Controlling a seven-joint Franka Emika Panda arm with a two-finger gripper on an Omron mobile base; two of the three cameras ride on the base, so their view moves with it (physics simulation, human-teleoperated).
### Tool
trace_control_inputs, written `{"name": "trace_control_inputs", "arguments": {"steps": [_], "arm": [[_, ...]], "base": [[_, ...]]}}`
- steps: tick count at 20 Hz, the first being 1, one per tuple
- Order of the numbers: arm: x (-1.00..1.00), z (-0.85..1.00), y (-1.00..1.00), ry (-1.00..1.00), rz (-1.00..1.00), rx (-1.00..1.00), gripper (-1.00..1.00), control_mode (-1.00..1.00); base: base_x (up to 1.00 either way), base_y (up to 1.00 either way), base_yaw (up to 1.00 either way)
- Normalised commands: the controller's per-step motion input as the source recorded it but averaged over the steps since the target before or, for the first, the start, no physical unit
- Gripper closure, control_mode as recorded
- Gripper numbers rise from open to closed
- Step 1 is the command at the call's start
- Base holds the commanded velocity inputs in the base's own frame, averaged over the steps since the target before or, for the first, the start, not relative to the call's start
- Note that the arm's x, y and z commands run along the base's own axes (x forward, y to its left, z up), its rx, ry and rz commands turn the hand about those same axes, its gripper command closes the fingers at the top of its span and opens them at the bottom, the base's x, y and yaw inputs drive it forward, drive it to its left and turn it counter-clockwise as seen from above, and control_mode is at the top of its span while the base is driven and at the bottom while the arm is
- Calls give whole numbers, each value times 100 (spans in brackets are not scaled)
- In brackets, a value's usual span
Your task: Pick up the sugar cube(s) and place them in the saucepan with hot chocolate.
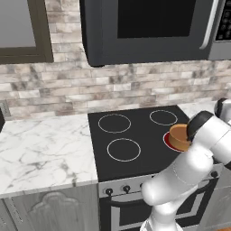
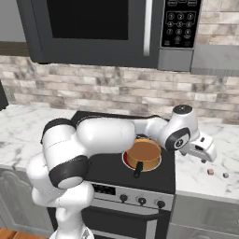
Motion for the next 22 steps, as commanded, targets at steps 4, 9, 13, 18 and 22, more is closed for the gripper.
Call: {"name": "trace_control_inputs", "arguments": {"steps": [4,9,13,18,22], "arm": [[31,-1,-9,14,2,1,-100,-100],[12,-29,-14,9,1,7,-100,-100],[-2,-26,-32,4,0,11,-100,-100],[0,-17,-19,7,0,7,-100,-100],[6,-9,-24,7,0,7,-100,-100]], "base": [[0,0,0],[0,0,0],[0,0,0],[0,0,0],[0,0,0]]}}
